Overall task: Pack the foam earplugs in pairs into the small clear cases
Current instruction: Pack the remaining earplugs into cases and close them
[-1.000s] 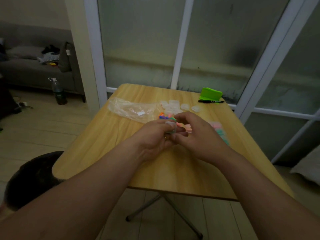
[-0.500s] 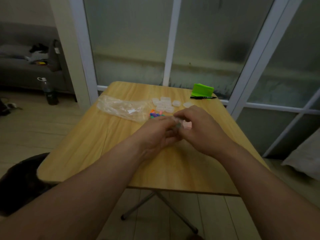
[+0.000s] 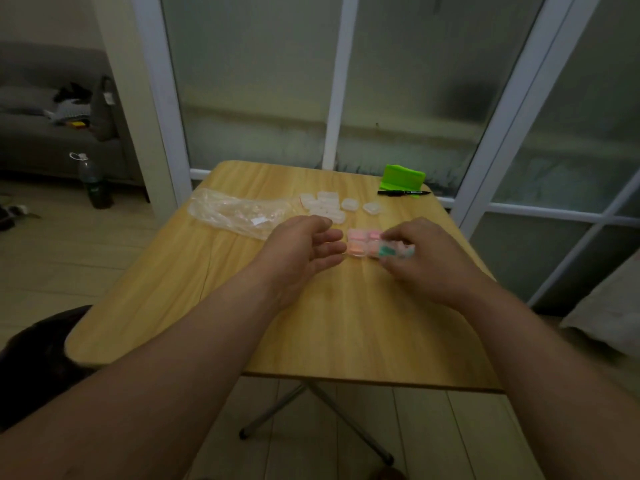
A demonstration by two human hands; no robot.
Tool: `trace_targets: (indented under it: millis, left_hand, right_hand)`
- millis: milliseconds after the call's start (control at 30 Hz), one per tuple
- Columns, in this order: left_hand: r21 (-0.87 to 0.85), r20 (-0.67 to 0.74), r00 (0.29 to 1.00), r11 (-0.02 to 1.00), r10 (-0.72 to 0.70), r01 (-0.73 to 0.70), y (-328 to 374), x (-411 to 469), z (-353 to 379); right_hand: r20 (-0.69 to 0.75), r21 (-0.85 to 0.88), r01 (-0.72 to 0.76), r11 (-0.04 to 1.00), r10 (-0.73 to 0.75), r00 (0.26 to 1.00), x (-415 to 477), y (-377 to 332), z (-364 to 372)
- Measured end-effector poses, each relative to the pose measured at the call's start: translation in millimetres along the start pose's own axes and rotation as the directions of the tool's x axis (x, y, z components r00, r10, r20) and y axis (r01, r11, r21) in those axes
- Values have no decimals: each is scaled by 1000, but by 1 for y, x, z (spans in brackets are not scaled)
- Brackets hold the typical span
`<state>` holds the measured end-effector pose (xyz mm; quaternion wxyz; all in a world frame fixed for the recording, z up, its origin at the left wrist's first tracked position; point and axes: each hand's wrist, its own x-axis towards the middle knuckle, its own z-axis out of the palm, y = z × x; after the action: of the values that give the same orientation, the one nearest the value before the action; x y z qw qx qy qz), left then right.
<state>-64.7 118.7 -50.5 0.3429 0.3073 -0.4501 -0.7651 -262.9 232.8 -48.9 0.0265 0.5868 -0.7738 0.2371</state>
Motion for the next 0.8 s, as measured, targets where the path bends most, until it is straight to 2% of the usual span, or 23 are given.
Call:
trace_targets:
  millis: [67, 233, 500, 633, 800]
  left_hand:
    - [6, -2, 1000, 1000, 3, -3, -1, 0, 1]
    - [21, -13, 1000, 1000, 11, -11, 1, 0, -2]
    - [30, -21, 1000, 999, 23, -22, 6, -1, -5]
    - [5, -26, 999, 1000, 31, -30, 8, 0, -6]
    - [-75, -80, 996, 996, 50, -56, 23, 4, -9]
  right_hand:
    - [56, -59, 38, 998, -35, 998, 1, -8, 5]
    - [131, -159, 16, 987, 5, 991, 5, -13, 7]
    - [170, -170, -20, 985, 49, 984, 4, -10, 6]
    - [185, -155, -27, 988, 56, 981, 4, -10, 5]
    - [90, 27, -66, 997, 64, 994, 8, -10, 4]
